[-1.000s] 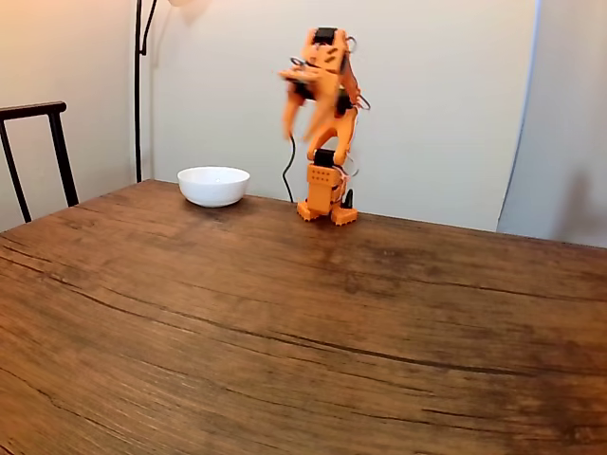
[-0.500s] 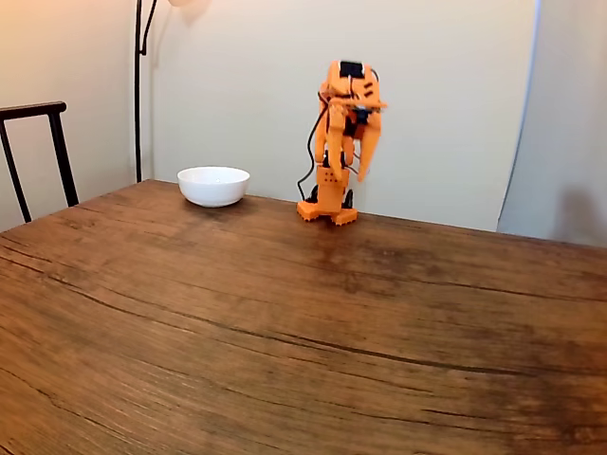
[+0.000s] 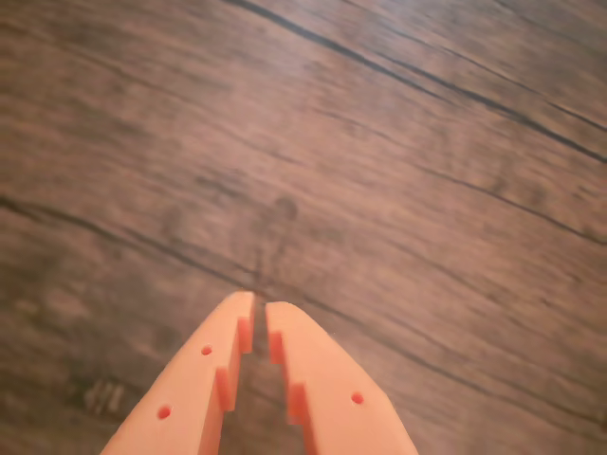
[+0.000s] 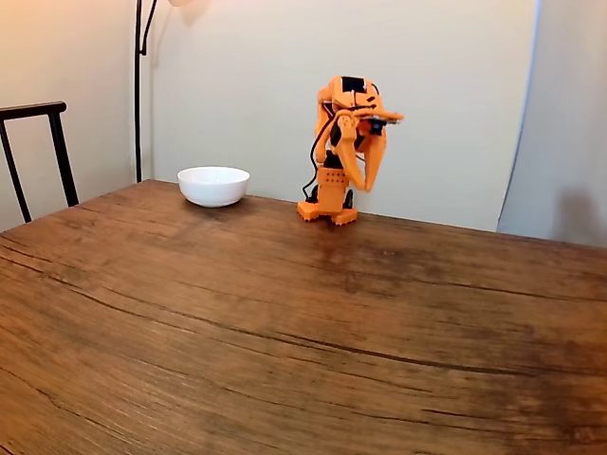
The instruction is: Grasp the cube and drop it in the bowl
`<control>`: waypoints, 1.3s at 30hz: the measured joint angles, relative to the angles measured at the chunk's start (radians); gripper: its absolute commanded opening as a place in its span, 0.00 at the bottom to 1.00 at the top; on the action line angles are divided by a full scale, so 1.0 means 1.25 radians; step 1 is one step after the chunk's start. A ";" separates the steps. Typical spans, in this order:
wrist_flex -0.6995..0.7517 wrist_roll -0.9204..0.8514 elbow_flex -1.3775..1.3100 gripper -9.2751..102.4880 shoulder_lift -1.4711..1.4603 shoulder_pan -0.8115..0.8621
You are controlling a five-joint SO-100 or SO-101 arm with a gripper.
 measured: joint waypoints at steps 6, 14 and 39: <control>0.152 0.000 0.050 0.08 0.212 0.028; 0.185 0.000 0.220 0.08 0.418 0.082; 0.018 0.005 0.614 0.08 0.625 0.171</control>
